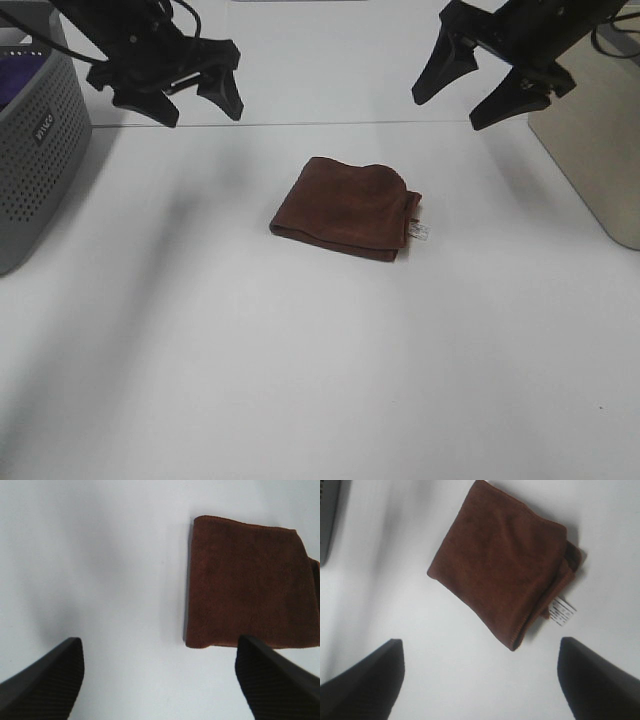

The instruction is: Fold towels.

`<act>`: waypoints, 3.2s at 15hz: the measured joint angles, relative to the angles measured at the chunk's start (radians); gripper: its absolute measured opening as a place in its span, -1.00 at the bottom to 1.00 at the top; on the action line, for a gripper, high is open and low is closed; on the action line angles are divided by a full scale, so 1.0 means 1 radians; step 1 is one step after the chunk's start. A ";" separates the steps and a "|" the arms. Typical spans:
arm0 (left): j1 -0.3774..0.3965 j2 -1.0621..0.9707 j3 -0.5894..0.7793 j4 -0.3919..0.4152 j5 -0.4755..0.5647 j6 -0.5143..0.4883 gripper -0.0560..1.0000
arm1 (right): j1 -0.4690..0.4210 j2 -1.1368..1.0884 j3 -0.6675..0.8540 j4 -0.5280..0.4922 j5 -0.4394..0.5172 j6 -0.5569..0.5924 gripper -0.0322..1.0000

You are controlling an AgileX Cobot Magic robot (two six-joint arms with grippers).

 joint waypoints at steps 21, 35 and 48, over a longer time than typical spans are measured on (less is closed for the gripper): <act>0.000 -1.311 0.938 0.434 0.285 -0.195 0.56 | 0.258 -0.848 0.736 -0.530 0.142 0.273 0.63; 0.000 -1.943 1.291 0.289 0.223 0.043 0.56 | 0.259 -1.633 1.154 -0.524 0.009 0.201 0.63; 0.000 -1.943 1.307 0.248 0.193 0.086 0.56 | 0.259 -1.672 1.154 -0.522 0.006 0.197 0.63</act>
